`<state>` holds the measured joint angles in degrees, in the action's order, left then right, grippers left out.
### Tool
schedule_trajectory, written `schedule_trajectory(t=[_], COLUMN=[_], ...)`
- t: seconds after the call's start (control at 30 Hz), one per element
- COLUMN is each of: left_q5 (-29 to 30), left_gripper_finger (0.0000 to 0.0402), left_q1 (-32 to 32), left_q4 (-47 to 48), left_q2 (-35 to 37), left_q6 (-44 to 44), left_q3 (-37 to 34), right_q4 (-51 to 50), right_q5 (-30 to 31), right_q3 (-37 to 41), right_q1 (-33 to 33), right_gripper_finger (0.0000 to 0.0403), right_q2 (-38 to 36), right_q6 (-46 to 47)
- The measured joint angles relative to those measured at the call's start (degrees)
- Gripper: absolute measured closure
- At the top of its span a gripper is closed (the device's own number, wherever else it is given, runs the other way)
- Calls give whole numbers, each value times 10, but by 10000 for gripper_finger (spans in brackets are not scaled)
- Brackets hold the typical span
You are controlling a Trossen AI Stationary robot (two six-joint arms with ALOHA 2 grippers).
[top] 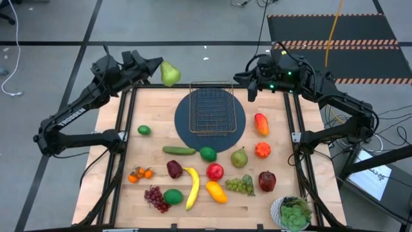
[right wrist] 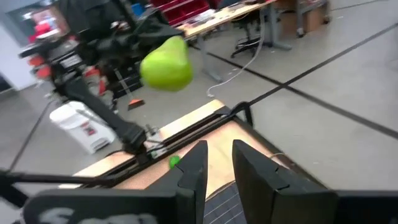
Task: Build produce basket
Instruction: Put the top green pear into the gold wire basket
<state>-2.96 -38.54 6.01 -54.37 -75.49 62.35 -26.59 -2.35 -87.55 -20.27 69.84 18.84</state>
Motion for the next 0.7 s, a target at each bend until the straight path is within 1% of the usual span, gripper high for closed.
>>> schedule_trajectory(t=[0.1,0.2,0.37,0.5,0.7], left_q5=[-1,0,1,-5,-15], left_gripper_finger=[401,401,401,401,401], left_q1=[-1,-1,-1,-1,-1], left_q4=[1,3,2,-14,-92], left_q2=[0,0,0,0,0], left_q6=[-6,-10,25,84,209], left_q3=[0,0,0,0,0], right_q4=[0,0,0,0,4], right_q5=[-23,-25,-25,-24,-24], right_q3=[0,0,0,0,0], right_q1=[0,0,0,0,0], right_gripper_finger=[332,332,332,332,332], right_q2=[0,0,0,0,0], right_q6=[8,12,0,0,35])
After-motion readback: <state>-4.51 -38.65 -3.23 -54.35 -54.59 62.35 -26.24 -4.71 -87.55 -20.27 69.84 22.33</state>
